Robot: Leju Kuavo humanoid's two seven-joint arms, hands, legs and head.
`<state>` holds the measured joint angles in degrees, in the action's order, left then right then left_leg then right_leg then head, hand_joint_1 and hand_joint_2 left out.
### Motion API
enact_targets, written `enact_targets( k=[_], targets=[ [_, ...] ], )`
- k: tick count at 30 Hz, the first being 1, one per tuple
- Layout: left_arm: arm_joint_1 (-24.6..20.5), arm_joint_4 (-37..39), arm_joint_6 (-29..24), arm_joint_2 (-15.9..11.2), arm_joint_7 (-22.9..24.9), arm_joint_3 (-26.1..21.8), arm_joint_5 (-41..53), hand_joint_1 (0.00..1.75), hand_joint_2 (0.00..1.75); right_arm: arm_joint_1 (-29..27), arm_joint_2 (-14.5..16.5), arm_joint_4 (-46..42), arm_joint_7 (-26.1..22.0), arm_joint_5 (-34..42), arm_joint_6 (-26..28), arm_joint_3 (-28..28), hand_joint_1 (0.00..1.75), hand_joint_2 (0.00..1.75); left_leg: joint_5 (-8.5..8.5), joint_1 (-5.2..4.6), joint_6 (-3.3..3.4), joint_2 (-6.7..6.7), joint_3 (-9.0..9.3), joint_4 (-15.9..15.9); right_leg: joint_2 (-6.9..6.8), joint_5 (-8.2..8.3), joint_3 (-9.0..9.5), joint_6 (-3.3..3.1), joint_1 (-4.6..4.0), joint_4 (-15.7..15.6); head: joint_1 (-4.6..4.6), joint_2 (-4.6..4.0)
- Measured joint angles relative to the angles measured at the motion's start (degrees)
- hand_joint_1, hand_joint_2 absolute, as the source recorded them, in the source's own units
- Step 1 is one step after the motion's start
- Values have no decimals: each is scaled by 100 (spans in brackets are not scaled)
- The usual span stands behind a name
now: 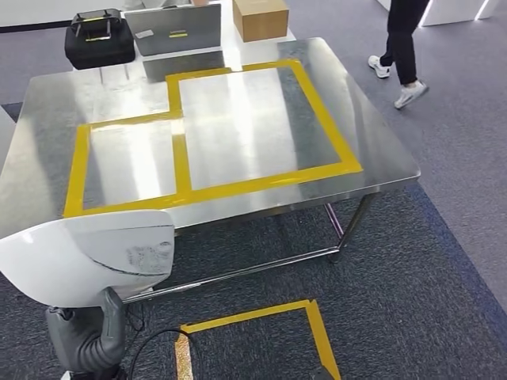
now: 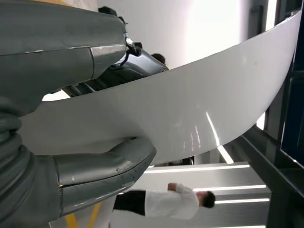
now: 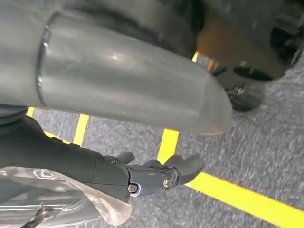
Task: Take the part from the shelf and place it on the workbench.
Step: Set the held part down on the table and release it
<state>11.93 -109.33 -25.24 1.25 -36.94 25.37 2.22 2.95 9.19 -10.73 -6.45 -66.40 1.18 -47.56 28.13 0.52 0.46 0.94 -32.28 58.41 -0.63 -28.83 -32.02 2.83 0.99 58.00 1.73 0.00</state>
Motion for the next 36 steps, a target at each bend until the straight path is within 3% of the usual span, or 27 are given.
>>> enact_targets(
  k=[2, 4, 7, 8, 9, 10, 12, 14, 17, 19, 22, 23, 24, 25, 27, 29, 33, 35, 36],
  targets=[
    [-2, -1, -2, 2, -4, 0, 1, 175, 175, -10, -1, 0, 2, -1, 0, 5, 0, 0, 8, 15, -59, 6, 9, -3, 25, 19, 9, -79, -2, -9, -3, 0],
    [-4, -2, -5, 1, -4, -1, 1, 175, 175, -7, -1, 0, 1, -1, 0, 10, 0, 0, 175, 30, -108, -7, -65, 209, 40, 32, 25, -150, 8, -30, -16, 0],
    [-1, -2, -8, -3, -4, -1, 1, 175, 175, -5, -1, 0, 0, -1, 0, 19, 0, 0, 707, 33, -140, -32, -545, 1287, 56, 22, 38, -211, -11, -34, -32, 0],
    [2, -2, -8, -5, -4, -1, 1, 175, 175, -8, -1, 0, 0, -1, 0, 21, 0, 0, 787, 31, -133, -36, -684, 1577, 65, 17, 44, -221, -27, -33, -31, 0],
    [3, -2, -8, -6, -4, 0, 1, 175, 175, -10, -1, 0, 0, -1, 0, 21, 0, 0, 748, 25, -116, -39, -732, 1662, 77, 12, 54, -229, -43, -33, -30, 0],
    [4, -2, -8, -7, -4, 0, 1, 175, 175, -10, -1, 0, 0, -1, 0, 22, 0, 0, 593, 15, -85, -41, -669, 1509, 93, 5, 72, -236, -59, -33, -30, 0],
    [1, -2, -9, -7, -4, -1, 1, 175, 175, -8, 5, 1, 0, -1, -1, 25, 0, 0, 169, -22, 26, -63, -332, 767, 126, -15, 109, -244, -86, -34, -26, 0],
    [-1, -4, -9, -5, -5, -2, 1, 175, 175, -2, 18, 3, -2, -1, -6, 28, 0, 0, -32, -63, 117, -92, -78, 182, 144, -31, 104, -221, -103, -19, -21, 0],
    [-2, -10, -9, 1, -7, -4, 2, 175, 175, 2, 22, 3, -2, -1, -12, 31, 0, 0, -29, -77, 131, -102, -37, 12, 141, -35, 67, -144, -88, -18, -23, 0],
    [-7, -13, -10, 9, -9, -10, 3, 175, 175, -1, 21, 3, -2, -3, -15, 33, 0, 0, -61, -37, 153, -90, 0, -69, 131, -155, -12, -90, -87, 132, -13, 0],
    [-13, -13, -14, 23, -14, -16, 3, 175, 175, -2, 18, 2, -2, -8, -16, 39, 0, 0, -74, -14, 182, -60, 14, -107, 114, -622, -504, -8, -54, 1111, 27, 0],
    [-11, -13, -16, 24, -14, -18, 2, 175, 175, -7, 16, 2, -2, -11, -17, 43, 0, 0, -71, -13, 183, -53, 13, -105, 110, -718, -670, 17, -38, 1427, 35, 0],
    [-11, -13, -19, 24, -16, -19, 2, 175, 175, -15, 14, 2, -2, -16, -18, 49, 0, 0, -67, -10, 180, -50, 15, -104, 104, -710, -755, 39, -22, 1567, 36, 0],
    [-11, -13, -22, 25, -17, -21, 1, 175, 175, -20, 11, 2, -2, -22, -19, 55, 0, 0, -61, -3, 171, -49, 21, -101, 96, -586, -724, 56, -8, 1473, 38, 0],
    [-12, -13, -28, 30, -20, -21, 1, 175, 175, -18, 4, 2, -2, -34, -20, 67, 0, 0, -36, 13, 131, -50, 43, -84, 66, -179, -376, 84, 25, 736, 40, 0],
    [-14, -13, -34, 36, -22, -24, 1, 175, 175, -4, 3, 3, -4, -46, -23, 75, 0, 0, -4, -1, 61, -57, 45, -45, 54, 9, -51, 59, 27, 110, 47, 0],
    [-13, -16, -61, 41, -37, -26, 6, 175, 175, -19, 2, 4, -2, -45, -28, 80, 0, 0, 15, -3, -56, -63, 37, -20, 73, -1, 34, -99, 0, -8, 35, 0],
    [-12, -30, -85, 40, -54, -28, 11, 175, 175, -21, 2, 4, -2, -37, -28, 80, 0, 0, 196, 11, -104, -65, -68, 252, 73, 2, 57, -166, 10, -26, 23, 0],
    [-8, -37, -93, 39, -60, -30, 13, 175, 175, -20, 2, 4, -2, -36, -28, 80, 0, 0, 362, 14, -122, -67, -207, 565, 70, -4, 68, -189, 10, -29, 16, 0]
  ],
)
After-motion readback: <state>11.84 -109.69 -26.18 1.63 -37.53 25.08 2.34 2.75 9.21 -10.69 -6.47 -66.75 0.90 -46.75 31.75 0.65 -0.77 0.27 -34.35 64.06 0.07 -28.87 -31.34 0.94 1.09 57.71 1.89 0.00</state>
